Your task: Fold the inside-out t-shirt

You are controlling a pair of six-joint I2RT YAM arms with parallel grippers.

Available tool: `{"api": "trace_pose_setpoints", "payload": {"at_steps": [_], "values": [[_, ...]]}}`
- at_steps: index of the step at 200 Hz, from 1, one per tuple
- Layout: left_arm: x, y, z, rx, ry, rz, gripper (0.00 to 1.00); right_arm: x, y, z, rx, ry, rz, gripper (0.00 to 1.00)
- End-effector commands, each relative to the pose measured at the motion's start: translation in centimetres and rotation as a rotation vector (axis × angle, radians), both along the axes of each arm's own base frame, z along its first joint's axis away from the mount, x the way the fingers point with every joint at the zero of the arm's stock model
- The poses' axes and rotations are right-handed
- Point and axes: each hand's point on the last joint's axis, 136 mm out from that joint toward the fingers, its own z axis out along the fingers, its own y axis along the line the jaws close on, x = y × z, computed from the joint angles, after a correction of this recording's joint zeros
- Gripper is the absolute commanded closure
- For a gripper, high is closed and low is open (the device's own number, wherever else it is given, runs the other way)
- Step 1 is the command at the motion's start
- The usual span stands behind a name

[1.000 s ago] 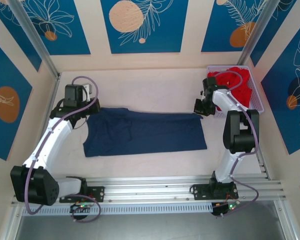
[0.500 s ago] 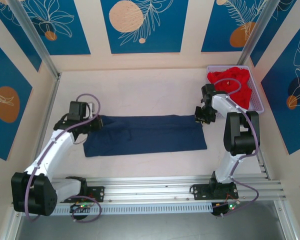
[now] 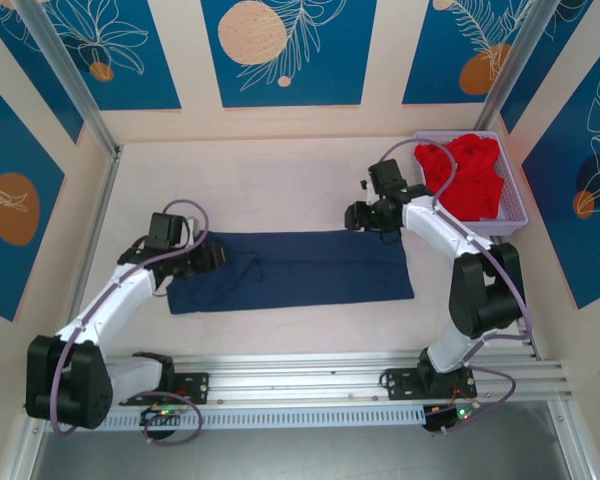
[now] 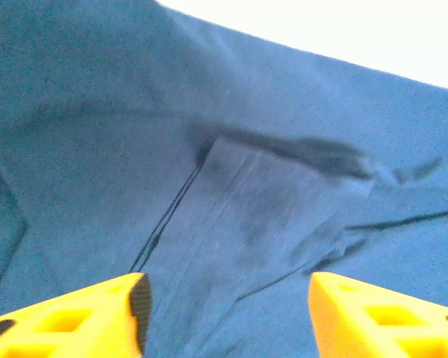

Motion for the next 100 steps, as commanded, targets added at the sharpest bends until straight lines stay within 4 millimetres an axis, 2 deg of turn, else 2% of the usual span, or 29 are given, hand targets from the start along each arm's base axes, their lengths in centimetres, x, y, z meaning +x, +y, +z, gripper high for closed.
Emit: {"api": "trace_pose_setpoints", "payload": {"at_steps": [1,28,69,85,100], "values": [[3.2,-0.6,-0.1,0.024,-0.025,-0.026,0.38,0.8,1.9,-0.2,0.027,0.006,0.043,0.42],[4.8,-1.5,-2.6,0.022,0.023,-0.076,0.33,0.6,3.1,-0.8,0.008,0.021,0.082,0.42],[7.2,-4.1,-3.7,-0.065,0.013,-0.154,0.25,0.4,3.9,-1.2,0.017,0.037,0.1,0.42],[6.8,-5.5,-4.1,-0.119,0.032,-0.199,0.24,0.2,3.9,-1.2,0.01,0.037,0.103,0.42],[5.4,-7.5,-3.9,-0.188,0.037,-0.267,0.25,-0.1,3.5,-1.5,-0.001,0.038,0.098,0.42]]}}
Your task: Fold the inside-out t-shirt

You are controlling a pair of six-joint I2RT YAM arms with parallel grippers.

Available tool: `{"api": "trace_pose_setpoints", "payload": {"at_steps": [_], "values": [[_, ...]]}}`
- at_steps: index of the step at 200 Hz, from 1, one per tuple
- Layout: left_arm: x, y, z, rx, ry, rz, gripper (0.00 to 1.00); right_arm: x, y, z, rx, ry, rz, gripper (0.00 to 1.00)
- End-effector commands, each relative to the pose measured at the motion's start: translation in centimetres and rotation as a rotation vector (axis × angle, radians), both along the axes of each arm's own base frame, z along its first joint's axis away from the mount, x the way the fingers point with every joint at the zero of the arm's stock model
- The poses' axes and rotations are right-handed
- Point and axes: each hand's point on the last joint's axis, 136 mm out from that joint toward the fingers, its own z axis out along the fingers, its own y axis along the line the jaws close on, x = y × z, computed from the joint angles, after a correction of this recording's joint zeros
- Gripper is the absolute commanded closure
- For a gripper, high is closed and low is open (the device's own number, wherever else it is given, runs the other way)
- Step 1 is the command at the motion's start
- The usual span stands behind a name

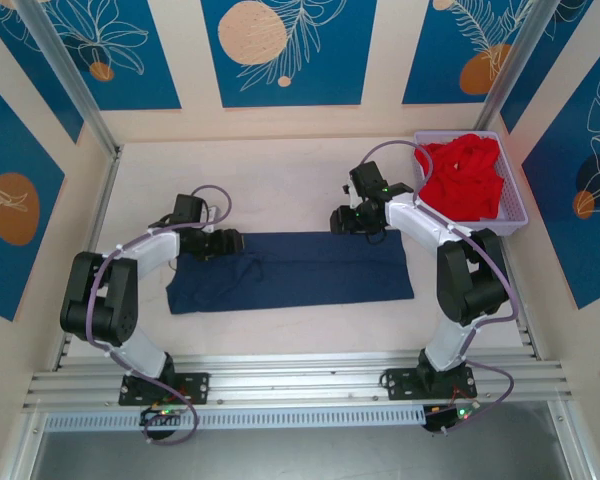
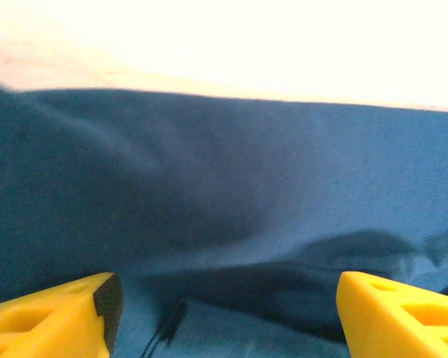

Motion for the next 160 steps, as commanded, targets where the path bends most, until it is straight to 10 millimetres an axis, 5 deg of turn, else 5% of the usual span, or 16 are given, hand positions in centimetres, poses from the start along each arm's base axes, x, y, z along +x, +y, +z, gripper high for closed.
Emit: {"api": "trace_pose_setpoints", "payload": {"at_steps": [1,40,60,84,105,160], "values": [[-0.6,-4.0,1.7,-0.139,-0.044,-0.136,0.25,-0.1,0.4,0.5,0.007,-0.004,0.021,0.42],[-7.6,-7.5,3.5,-0.251,0.03,-0.273,0.28,-0.6,-0.2,0.7,-0.012,-0.003,0.016,0.43],[-11.0,-7.7,4.8,-0.271,0.066,-0.299,0.3,-0.9,-0.2,1.3,-0.001,-0.022,0.015,0.43],[-12.8,-7.3,6.7,-0.289,0.073,-0.298,0.32,-1.3,1.0,2.0,0.035,-0.036,0.042,0.43],[-12.1,-6.2,8.8,-0.25,-0.008,-0.254,0.31,-1.9,3.5,2.8,0.072,-0.07,0.106,0.43],[-5.7,2.2,10.7,-0.036,-0.155,0.132,0.25,-4.4,13.6,5.5,0.271,-0.213,0.371,0.42]]}}
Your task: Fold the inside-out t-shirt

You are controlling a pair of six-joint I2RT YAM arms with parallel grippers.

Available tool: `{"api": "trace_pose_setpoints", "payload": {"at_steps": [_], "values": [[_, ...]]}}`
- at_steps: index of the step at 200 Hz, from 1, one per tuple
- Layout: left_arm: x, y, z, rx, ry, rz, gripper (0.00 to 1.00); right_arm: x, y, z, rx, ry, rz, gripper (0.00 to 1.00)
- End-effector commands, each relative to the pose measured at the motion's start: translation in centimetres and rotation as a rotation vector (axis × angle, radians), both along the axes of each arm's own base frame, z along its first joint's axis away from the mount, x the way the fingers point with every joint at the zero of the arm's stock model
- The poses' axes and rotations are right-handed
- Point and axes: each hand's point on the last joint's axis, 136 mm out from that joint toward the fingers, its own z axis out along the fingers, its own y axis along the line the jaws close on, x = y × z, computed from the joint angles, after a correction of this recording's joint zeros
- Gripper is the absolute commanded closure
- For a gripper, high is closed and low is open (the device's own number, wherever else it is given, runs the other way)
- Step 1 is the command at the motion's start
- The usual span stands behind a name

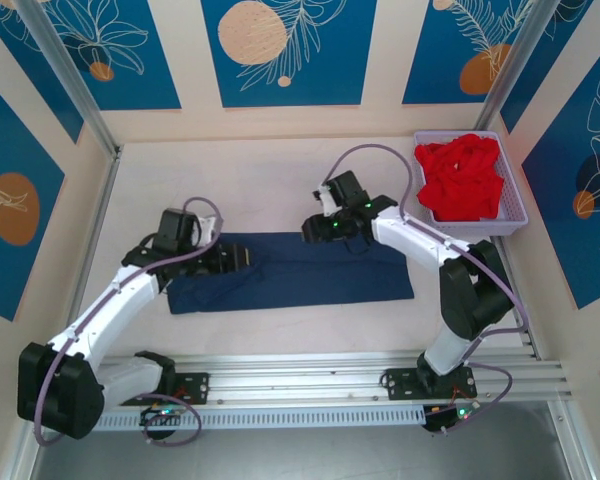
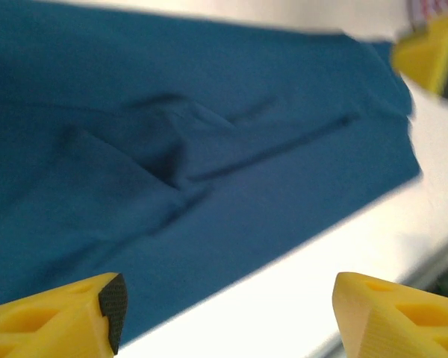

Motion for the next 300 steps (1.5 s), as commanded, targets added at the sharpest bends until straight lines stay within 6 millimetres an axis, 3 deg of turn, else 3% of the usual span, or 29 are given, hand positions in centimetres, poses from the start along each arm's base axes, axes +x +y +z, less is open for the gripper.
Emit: {"api": "trace_pose_setpoints", "payload": {"at_steps": [1,26,54,87,111,139,191,233,300], "values": [[2.7,4.2,1.1,0.072,-0.04,0.202,0.25,-0.9,4.9,2.5,0.135,-0.086,0.142,0.42],[4.3,7.6,1.9,0.093,-0.098,0.335,0.17,-1.8,8.9,3.4,0.172,-0.135,0.253,0.38],[5.0,11.0,0.7,0.1,-0.058,0.449,0.11,-2.1,12.9,3.9,0.236,-0.143,0.335,0.31],[4.9,13.0,-0.2,0.064,-0.022,0.522,0.11,-1.5,16.0,3.8,0.256,-0.143,0.383,0.3],[4.5,14.0,-0.6,0.087,-0.002,0.544,0.1,-0.8,17.4,2.2,0.236,-0.115,0.401,0.31],[4.1,14.7,-0.8,0.093,0.009,0.567,0.1,-0.5,18.5,0.0,0.215,-0.066,0.425,0.36],[3.4,14.2,-1.8,0.071,0.035,0.557,0.1,-1.1,19.5,-4.4,0.119,0.035,0.448,0.49],[3.0,14.0,-2.5,0.065,0.048,0.551,0.1,-3.0,18.9,-7.6,0.027,0.139,0.439,0.55],[3.1,13.7,-3.2,0.055,0.059,0.533,0.1,-4.7,19.3,-7.5,0.037,0.183,0.465,0.78]]}}
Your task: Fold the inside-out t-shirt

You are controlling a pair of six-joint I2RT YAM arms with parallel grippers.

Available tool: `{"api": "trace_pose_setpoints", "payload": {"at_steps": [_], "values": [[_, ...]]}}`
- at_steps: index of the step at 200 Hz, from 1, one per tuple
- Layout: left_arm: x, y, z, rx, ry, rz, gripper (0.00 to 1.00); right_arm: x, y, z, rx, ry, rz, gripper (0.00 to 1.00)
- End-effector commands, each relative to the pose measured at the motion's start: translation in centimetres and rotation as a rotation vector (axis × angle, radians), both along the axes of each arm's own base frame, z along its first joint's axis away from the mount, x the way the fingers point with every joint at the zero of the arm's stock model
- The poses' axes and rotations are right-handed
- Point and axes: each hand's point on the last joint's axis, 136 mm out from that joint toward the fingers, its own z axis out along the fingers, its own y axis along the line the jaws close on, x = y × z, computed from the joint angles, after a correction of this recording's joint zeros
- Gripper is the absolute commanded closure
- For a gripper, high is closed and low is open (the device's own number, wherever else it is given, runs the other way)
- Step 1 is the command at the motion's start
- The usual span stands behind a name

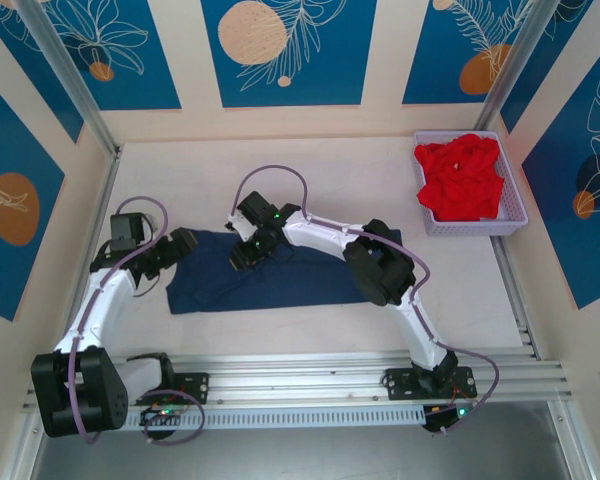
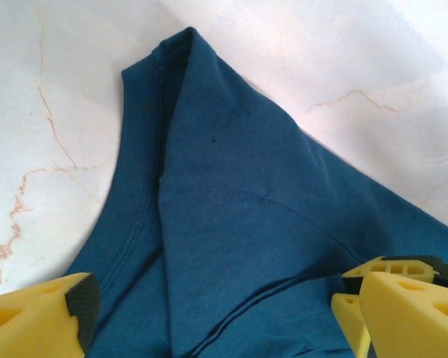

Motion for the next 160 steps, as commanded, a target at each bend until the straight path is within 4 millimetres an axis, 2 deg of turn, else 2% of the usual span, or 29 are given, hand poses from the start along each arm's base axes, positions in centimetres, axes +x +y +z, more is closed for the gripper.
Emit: {"api": "trace_pose_setpoints", "payload": {"at_steps": [1,45,70,93,128,160], "values": [[-0.1,-0.2,-0.3,-0.025,0.001,-0.006,0.1,-1.1,0.4,0.2,0.002,0.036,0.026,0.78],[-0.2,-0.4,-0.9,-0.037,0.01,-0.01,0.1,-2.2,0.2,2.1,0.059,0.02,0.064,0.87],[-0.2,-0.5,-1.4,-0.042,0.02,-0.015,0.1,-4.2,-0.1,3.6,0.125,0.028,0.135,0.89],[-0.5,-0.5,-1.9,-0.037,0.036,-0.02,0.1,-6.0,-1.5,4.2,0.152,0.018,0.184,0.89],[-0.8,-0.6,-2.7,-0.04,0.064,-0.024,0.09,-8.9,-4.0,3.3,0.152,0.047,0.245,0.7],[-1.4,-1.5,-3.1,-0.07,0.082,-0.046,0.1,-11.1,-6.0,2.6,0.154,0.087,0.275,0.61]]}}
